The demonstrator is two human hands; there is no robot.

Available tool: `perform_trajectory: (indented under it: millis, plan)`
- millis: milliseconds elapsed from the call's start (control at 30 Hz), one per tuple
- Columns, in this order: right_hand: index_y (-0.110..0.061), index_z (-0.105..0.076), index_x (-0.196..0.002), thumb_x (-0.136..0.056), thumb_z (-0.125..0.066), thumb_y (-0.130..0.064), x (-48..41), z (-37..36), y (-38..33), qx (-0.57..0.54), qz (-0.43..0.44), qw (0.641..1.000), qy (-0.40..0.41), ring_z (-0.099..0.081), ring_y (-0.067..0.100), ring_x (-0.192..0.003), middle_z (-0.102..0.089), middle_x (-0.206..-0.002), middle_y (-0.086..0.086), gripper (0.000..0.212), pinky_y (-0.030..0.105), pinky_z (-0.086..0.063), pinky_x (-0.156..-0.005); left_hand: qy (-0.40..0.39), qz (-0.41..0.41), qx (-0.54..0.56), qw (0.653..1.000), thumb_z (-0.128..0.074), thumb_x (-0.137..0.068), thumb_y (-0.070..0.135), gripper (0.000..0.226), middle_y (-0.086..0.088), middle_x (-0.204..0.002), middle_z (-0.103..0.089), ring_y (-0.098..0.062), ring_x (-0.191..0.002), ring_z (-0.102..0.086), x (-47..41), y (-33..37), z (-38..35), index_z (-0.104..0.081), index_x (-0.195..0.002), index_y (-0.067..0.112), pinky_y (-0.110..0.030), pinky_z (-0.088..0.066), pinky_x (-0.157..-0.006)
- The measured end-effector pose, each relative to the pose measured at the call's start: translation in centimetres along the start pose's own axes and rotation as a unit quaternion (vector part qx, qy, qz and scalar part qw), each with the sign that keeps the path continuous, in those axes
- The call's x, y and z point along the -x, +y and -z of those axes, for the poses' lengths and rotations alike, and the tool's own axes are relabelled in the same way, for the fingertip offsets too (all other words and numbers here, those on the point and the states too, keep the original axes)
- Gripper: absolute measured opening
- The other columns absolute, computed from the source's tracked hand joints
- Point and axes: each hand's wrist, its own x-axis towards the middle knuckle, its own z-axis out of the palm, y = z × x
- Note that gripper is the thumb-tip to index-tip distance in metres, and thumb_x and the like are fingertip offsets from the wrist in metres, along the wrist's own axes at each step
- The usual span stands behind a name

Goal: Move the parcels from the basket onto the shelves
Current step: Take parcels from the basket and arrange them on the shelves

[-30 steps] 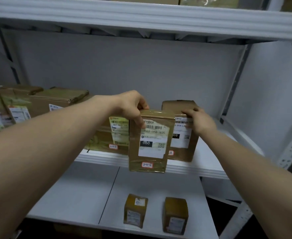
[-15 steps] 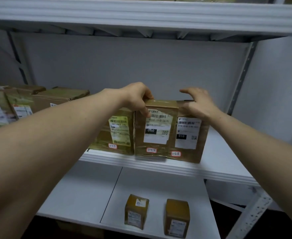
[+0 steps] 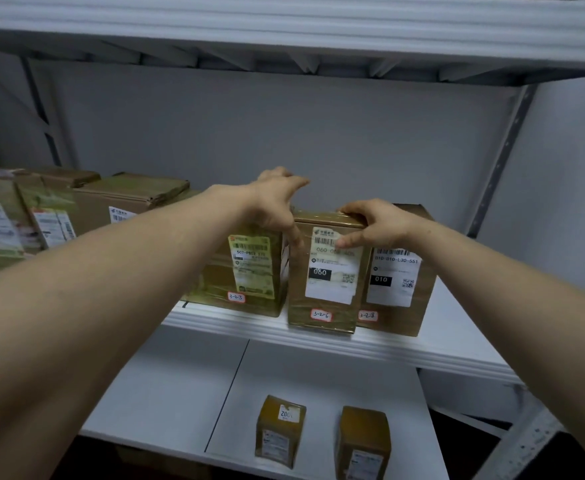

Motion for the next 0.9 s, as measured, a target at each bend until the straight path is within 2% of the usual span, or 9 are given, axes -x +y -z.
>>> perform_trajectory:
  millis: [100,200,267,500,567,633,700,800,900]
  plan:
    - [-0.022,-0.049,-0.132,-0.082,-0.070,-0.040,-0.8,-0.5,0.8,0.044,-0.012,0.999,0.017,-0.052,0.022,-0.118,-0.059,-0.124,-0.002,0.057,0.048,-0.032,-0.109,-0.043,0.044,-0.044,0.997,-0.084,-0.064,0.041,0.120,-0.010,-0.158,-0.011,-0.032,-0.145,-0.007,-0.2,-1.2,-0.7,-0.007,-0.153,0.016,-0.045,-0.016,-0.117]
    - [-0.025,-0.047,-0.132,-0.084,-0.067,-0.046,-1.6,-1.2,0.6,0.075,-0.009,0.996,0.042,-0.046,0.024,-0.122,-0.057,-0.126,-0.003,0.057,0.042,-0.025,-0.108,-0.085,0.052,0.014,0.995,-0.084,-0.068,0.024,0.093,-0.008,-0.145,-0.042,-0.030,-0.134,-0.038,-0.4,-1.9,-1.7,-0.032,-0.144,0.014,-0.037,-0.035,-0.105]
    - [-0.024,-0.045,-0.135,-0.085,-0.066,-0.045,-2.0,-1.5,0.4,0.083,-0.008,0.995,0.046,-0.045,0.023,-0.123,-0.056,-0.127,-0.002,0.058,0.039,-0.022,-0.106,-0.106,0.050,0.055,0.992,-0.082,-0.070,0.015,0.075,-0.004,-0.133,-0.053,-0.026,-0.124,-0.049,-0.3,-2.1,-2.1,-0.045,-0.136,0.015,-0.033,-0.039,-0.097]
    - [-0.023,-0.042,-0.138,-0.084,-0.067,-0.044,-2.7,-1.5,0.7,0.067,-0.017,0.997,0.036,-0.047,0.024,-0.123,-0.055,-0.129,-0.001,0.063,0.046,-0.030,-0.109,-0.087,0.051,0.051,0.994,-0.081,-0.071,0.021,0.059,-0.001,-0.119,-0.060,-0.024,-0.110,-0.056,-0.4,-2.6,-2.6,-0.056,-0.124,0.016,-0.037,-0.048,-0.095]
    - [-0.021,-0.040,-0.139,-0.086,-0.067,-0.042,-2.5,-1.7,0.7,0.067,-0.014,0.997,0.030,-0.047,0.023,-0.123,-0.054,-0.130,0.000,0.063,0.046,-0.031,-0.109,-0.067,0.052,0.057,0.995,-0.083,-0.068,0.028,0.067,-0.002,-0.124,-0.059,-0.025,-0.116,-0.055,-0.4,-2.4,-2.6,-0.053,-0.127,0.017,-0.039,-0.047,-0.098]
    - [-0.021,-0.040,-0.138,-0.086,-0.066,-0.040,-2.4,-2.0,0.8,0.062,-0.012,0.998,0.031,-0.048,0.022,-0.122,-0.054,-0.129,0.000,0.062,0.046,-0.031,-0.109,-0.024,0.036,0.047,0.998,-0.082,-0.069,0.037,0.088,-0.003,-0.141,-0.047,-0.026,-0.129,-0.045,-0.5,-1.9,-2.6,-0.037,-0.143,0.019,-0.039,-0.040,-0.105]
    - [-0.021,-0.041,-0.138,-0.087,-0.066,-0.040,-2.3,-2.3,0.9,0.068,-0.006,0.997,0.039,-0.047,0.021,-0.122,-0.054,-0.129,0.000,0.060,0.043,-0.029,-0.109,0.028,-0.012,0.031,0.999,-0.078,-0.073,0.041,0.098,-0.001,-0.153,-0.031,-0.022,-0.138,-0.033,-0.6,-1.0,-2.7,-0.022,-0.151,0.021,-0.036,-0.032,-0.111]
    - [-0.025,-0.042,-0.137,-0.087,-0.063,-0.044,-2.3,-2.5,1.1,0.118,0.000,0.992,0.039,-0.043,0.022,-0.124,-0.053,-0.131,0.000,0.058,0.039,-0.026,-0.104,0.036,-0.070,0.006,0.997,-0.074,-0.079,0.039,0.092,0.001,-0.156,-0.027,-0.019,-0.142,-0.027,-1.1,0.4,-3.3,-0.019,-0.151,0.022,-0.034,-0.026,-0.115]
    - [-0.033,-0.042,-0.139,-0.086,-0.063,-0.047,-1.8,-2.3,1.4,0.127,0.002,0.990,0.054,-0.030,0.025,-0.129,-0.044,-0.135,0.003,0.058,0.038,-0.022,-0.104,0.007,-0.076,-0.039,0.996,-0.068,-0.086,0.034,0.071,-0.002,-0.142,-0.048,-0.022,-0.128,-0.045,-1.5,1.1,-4.2,-0.033,-0.146,0.022,-0.039,-0.038,-0.106]
